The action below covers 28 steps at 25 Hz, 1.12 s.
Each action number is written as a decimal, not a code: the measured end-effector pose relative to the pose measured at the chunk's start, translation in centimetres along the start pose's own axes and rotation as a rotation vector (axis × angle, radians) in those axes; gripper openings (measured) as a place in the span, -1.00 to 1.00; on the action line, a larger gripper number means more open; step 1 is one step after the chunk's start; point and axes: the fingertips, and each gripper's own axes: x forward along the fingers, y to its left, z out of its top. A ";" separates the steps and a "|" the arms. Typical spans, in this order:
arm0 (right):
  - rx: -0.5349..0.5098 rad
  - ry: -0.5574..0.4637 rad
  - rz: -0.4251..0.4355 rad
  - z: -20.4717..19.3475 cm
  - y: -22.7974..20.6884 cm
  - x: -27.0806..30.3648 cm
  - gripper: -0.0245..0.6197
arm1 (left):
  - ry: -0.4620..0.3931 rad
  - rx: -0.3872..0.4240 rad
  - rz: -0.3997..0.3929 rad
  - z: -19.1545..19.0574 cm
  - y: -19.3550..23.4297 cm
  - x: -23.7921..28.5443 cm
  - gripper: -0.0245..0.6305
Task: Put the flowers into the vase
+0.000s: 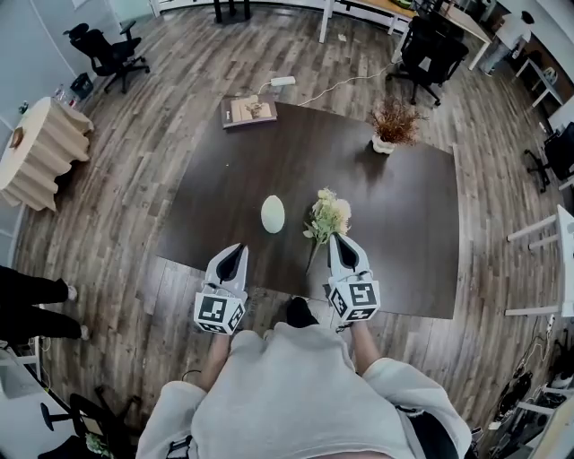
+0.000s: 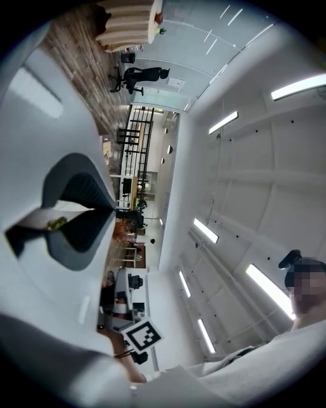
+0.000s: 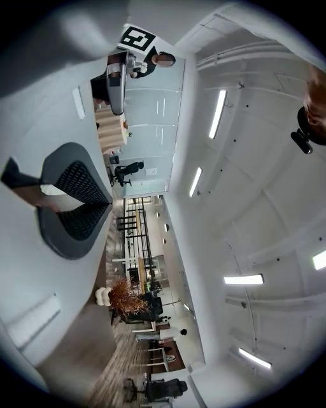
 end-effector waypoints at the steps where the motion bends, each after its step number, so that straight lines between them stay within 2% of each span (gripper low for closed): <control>1: 0.001 -0.003 0.000 0.3 -0.8 1.0 -0.93 | -0.006 -0.002 0.006 0.3 0.3 1.1 -0.90; 8: 0.012 -0.003 0.038 1.8 -4.6 5.3 -0.93 | 0.004 0.000 0.064 0.5 1.7 6.0 -0.90; 12: 0.041 0.011 0.072 1.3 -5.0 7.0 -0.93 | 0.040 -0.008 0.076 -0.4 2.8 7.1 -0.90; 23: 0.105 0.165 0.026 -4.0 -2.8 7.9 -0.93 | 0.156 -0.081 0.017 -5.0 5.3 7.1 -0.90; 28: 0.144 0.247 0.018 -7.7 -2.7 7.1 -0.93 | 0.208 -0.116 -0.007 -8.0 4.8 6.9 -0.89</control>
